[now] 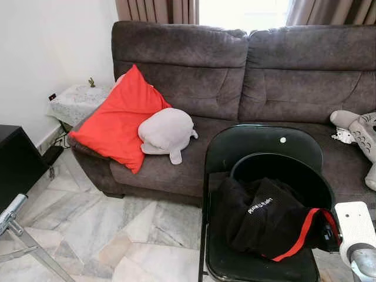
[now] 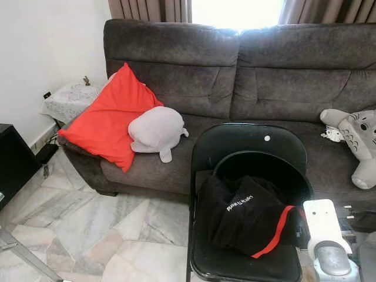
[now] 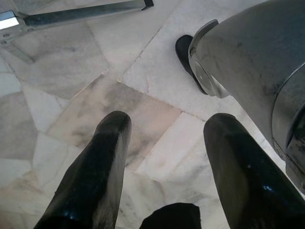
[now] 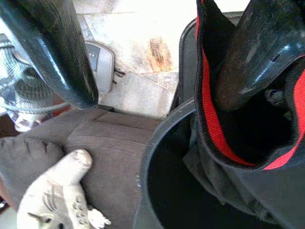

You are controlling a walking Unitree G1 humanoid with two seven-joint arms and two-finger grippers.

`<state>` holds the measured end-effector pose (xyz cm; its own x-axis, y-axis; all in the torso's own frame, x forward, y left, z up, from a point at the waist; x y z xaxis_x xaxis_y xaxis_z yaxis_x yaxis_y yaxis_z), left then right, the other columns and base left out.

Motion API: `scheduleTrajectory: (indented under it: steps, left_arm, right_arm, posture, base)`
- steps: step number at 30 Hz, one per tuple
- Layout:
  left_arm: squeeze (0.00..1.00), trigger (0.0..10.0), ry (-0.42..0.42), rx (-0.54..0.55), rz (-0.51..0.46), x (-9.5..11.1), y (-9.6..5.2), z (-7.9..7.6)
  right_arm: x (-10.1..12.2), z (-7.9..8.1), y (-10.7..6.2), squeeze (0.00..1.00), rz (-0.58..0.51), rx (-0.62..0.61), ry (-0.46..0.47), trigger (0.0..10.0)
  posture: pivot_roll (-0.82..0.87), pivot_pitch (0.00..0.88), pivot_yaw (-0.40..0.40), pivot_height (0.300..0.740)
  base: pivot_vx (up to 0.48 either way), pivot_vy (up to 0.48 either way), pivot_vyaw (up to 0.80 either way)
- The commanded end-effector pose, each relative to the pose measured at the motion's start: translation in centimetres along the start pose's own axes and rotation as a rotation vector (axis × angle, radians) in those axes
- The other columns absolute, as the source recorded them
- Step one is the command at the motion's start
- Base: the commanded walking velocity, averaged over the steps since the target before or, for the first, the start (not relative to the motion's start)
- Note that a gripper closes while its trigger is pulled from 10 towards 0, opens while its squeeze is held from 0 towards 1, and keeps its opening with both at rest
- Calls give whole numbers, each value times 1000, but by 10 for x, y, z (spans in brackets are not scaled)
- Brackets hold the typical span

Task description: Hang hanger

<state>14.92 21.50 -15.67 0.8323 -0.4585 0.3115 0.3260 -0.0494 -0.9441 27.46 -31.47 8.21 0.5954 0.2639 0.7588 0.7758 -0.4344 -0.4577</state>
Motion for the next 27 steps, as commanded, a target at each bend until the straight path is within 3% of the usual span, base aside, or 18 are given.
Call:
scheduleTrajectory:
  steps: [1,11,18,27]
  left_arm:
    - [0,10000,18,5,29,-7,-1,3]
    - [0,10000,20,6,32,-7,-1,4]
    - [0,10000,23,7,35,-8,-1,4]
    - [0,10000,25,9,37,-8,-1,4]
  right_arm:
    - [4,3,3,0,-12,35,-3,10000]
    - [12,11,9,0,-49,152,-36,10000]
    - [24,14,10,0,-87,209,18,10000]
    - [14,22,17,0,-46,271,-13,10000]
  posture:
    - [-30,0,60,740]
    - [-30,0,61,740]
    - [-30,0,62,740]
    - [-27,0,61,740]
  base:
    - [0,0,0]
    - [0,0,0]
    - [0,0,0]
    - [0,0,0]
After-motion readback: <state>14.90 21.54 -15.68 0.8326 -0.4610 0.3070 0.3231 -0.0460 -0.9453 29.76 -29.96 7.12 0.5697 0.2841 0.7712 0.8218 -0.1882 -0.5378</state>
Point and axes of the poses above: a point about 5 cm out from each wrist's last joint towards the gripper, its own y axis pointing out of the wrist towards the gripper, its own x axis along the axis of the wrist's last joint, z = x × y, the point moved 6 cm from there along y, pointing out of the wrist towards the gripper, and after that the axes turned 2 degrees about y, right-handed, at the moved point
